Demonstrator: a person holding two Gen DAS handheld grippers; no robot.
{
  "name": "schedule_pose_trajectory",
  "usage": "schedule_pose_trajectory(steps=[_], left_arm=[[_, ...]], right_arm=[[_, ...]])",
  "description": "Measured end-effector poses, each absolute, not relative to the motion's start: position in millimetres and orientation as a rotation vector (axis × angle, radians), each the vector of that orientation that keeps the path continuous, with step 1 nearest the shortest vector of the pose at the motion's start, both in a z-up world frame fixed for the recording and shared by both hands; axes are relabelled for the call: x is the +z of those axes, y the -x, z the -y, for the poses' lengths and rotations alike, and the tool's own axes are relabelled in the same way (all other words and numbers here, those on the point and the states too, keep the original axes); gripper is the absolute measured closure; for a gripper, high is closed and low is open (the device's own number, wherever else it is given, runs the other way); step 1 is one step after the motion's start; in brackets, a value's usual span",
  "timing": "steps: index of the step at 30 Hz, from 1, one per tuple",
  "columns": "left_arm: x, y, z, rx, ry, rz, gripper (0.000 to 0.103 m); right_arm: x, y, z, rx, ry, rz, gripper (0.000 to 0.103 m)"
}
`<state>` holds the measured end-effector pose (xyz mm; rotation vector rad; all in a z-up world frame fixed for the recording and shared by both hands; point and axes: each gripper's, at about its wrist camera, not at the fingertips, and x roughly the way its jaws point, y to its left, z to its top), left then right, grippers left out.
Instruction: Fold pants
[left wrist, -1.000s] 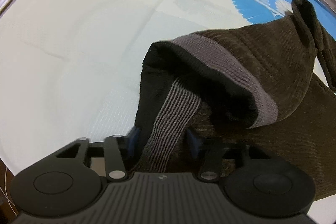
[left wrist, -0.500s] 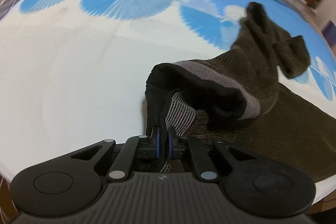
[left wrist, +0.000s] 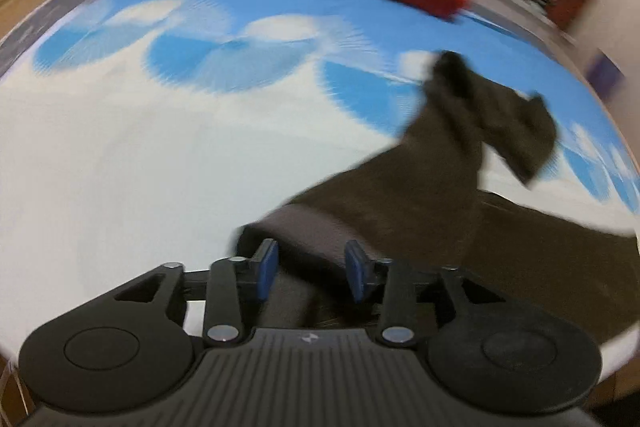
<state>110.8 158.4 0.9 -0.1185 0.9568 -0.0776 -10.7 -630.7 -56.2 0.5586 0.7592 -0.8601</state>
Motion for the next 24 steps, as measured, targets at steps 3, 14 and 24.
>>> schedule_pose_trajectory(steps=[3,14,24], left_arm=[[-0.1,-110.1,-107.2,-0.199,-0.071,-0.921,0.031],[-12.7,-160.6,-104.6,0.324,-0.333,-0.832,0.092],[-11.7,-199.8,-106.4,0.336,-0.148,-0.816,0.062]], right_arm=[[-46.7,-2.0,618.1,-0.77,-0.536,-0.725,0.075],[-11.8,-49.0,553.1,-0.451,-0.407,-0.709,0.074],[-2.9,-87.7,496.1,-0.281,-0.206,-0.722,0.074]])
